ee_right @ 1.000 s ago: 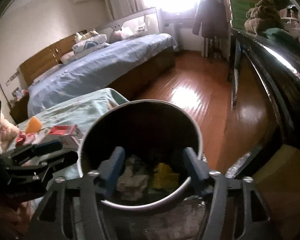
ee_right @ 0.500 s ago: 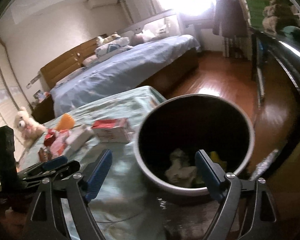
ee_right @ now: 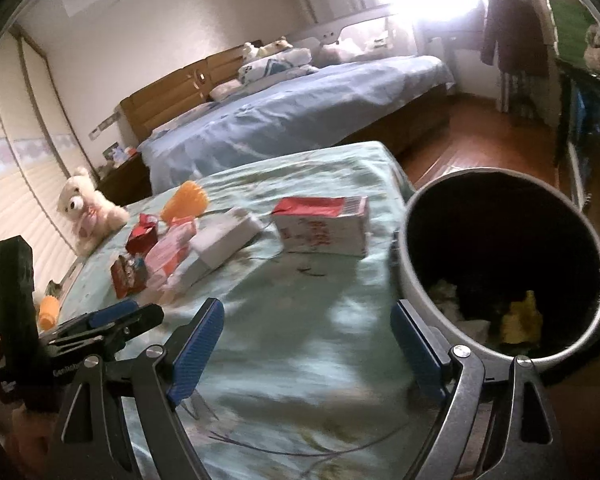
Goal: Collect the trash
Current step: 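Move both open grippers back toward the wrappers on the sheet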
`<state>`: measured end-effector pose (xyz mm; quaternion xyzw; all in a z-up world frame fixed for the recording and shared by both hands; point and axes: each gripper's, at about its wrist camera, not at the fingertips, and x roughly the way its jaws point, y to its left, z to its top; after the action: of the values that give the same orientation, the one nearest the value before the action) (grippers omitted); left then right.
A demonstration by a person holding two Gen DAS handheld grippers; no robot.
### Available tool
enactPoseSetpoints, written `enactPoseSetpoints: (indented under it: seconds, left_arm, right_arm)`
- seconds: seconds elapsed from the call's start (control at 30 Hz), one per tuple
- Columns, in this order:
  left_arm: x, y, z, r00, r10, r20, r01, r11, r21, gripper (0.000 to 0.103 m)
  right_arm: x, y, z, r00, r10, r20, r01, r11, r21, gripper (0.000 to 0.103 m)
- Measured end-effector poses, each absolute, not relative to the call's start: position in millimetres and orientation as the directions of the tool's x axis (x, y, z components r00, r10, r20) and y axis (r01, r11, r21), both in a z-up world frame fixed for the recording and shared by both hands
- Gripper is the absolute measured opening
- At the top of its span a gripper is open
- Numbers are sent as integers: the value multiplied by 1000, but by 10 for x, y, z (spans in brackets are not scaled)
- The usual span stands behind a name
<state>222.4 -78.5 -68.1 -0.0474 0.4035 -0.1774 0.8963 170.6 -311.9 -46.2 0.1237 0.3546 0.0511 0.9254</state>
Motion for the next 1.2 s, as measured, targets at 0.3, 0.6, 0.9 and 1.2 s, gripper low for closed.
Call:
enactPoseSetpoints:
  seconds: [0.3, 0.6, 0.9, 1.2]
  left_arm:
    - [2306, -579, -699, 626, -315, -713, 240, 948, -208, 72]
    - [2367, -299, -703, 646, -261, -717, 188, 965, -182, 72]
    - [2461, 161, -784, 650, -205, -732, 98, 978, -187, 72]
    - [2702, 504, -837, 642, -203, -740, 78, 977, -200, 72]
  right_arm:
    - [1843, -3000, -502, 729, 208, -652, -42, 964, 261, 87]
    - [1981, -2847, -587, 705, 254, -663, -76, 955, 286, 87]
    - [2201, -2514, -667, 665, 328, -671, -136, 936, 323, 87]
    - [2425, -2086, -676, 631, 416, -655, -217, 905, 366, 83]
